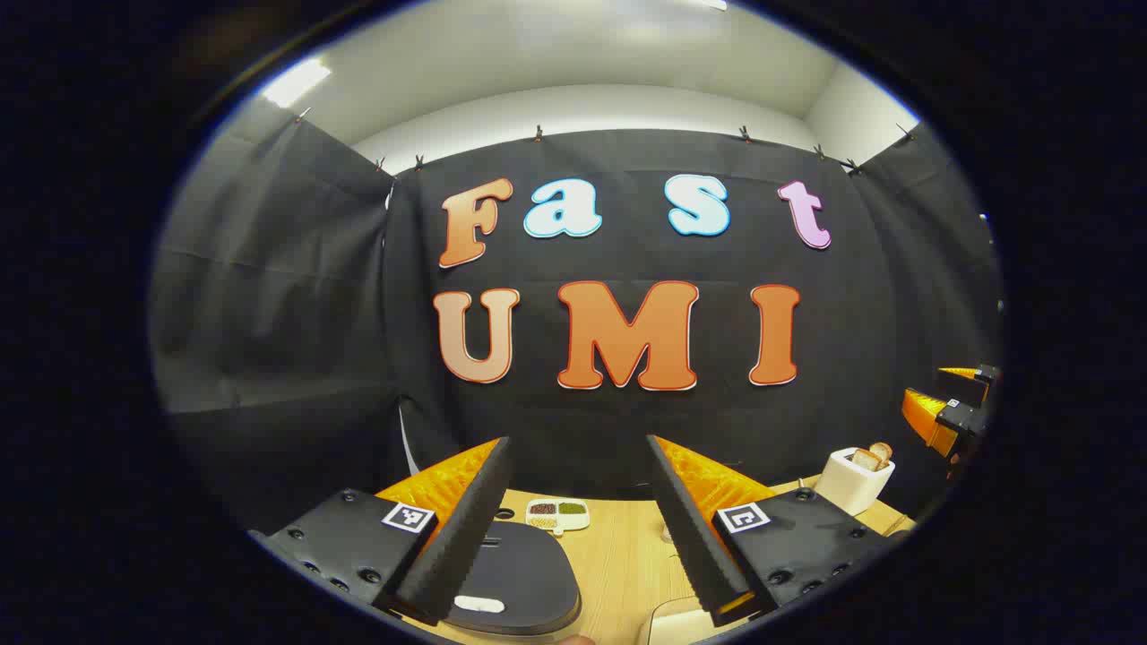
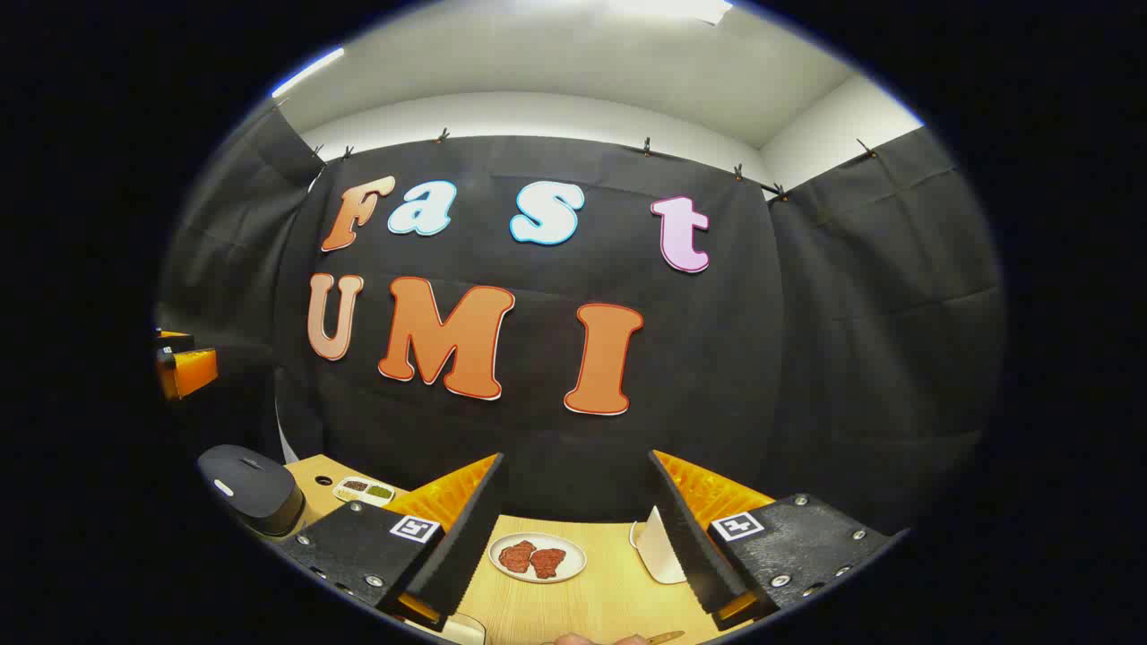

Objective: Close the left gripper, press the button to open the rice cooker; take a wooden spoon from the chopstick holder with the right hand, scoop a spoonful of rice and pour it into the rice cooker, then put the wooden spoon back into the chopstick holder.

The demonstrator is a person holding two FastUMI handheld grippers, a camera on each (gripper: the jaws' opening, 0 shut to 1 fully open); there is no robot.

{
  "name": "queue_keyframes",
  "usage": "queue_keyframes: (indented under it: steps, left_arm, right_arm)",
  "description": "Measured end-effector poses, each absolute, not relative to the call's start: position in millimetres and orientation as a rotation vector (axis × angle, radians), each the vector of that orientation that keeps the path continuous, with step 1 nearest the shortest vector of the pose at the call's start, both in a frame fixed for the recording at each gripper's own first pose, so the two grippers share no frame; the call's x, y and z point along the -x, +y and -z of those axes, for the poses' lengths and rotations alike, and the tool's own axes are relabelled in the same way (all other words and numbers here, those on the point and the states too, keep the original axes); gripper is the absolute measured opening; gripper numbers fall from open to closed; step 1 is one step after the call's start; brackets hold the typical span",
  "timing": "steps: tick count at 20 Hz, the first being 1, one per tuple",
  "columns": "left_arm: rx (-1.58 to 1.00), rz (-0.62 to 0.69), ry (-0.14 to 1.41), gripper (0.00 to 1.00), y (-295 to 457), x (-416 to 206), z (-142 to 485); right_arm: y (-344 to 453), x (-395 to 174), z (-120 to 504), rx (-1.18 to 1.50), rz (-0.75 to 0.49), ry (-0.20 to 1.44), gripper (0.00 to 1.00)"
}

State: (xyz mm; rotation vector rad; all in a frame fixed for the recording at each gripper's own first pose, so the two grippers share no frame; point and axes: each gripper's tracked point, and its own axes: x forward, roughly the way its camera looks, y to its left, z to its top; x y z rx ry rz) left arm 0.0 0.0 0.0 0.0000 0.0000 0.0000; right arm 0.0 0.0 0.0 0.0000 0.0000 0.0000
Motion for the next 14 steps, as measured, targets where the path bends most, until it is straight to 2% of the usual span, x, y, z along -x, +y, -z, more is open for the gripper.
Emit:
queue_keyframes:
  steps: [6, 10, 14]
  left_arm:
    - [-0.012, 0.057, 0.007, 0.97, -44, 5, 2]
    - [-0.025, 0.078, 0.025, 0.97, -57, 7, 8]
    - [-0.040, 0.075, 0.035, 0.97, -56, 5, 12]
  right_arm:
    - [-11, 0, 3, -0.021, -0.005, -0.001, 0.94]
    - [-18, -5, 9, -0.033, 0.000, 0.015, 0.96]
    - [-22, -5, 10, -0.017, 0.006, 0.013, 0.94]
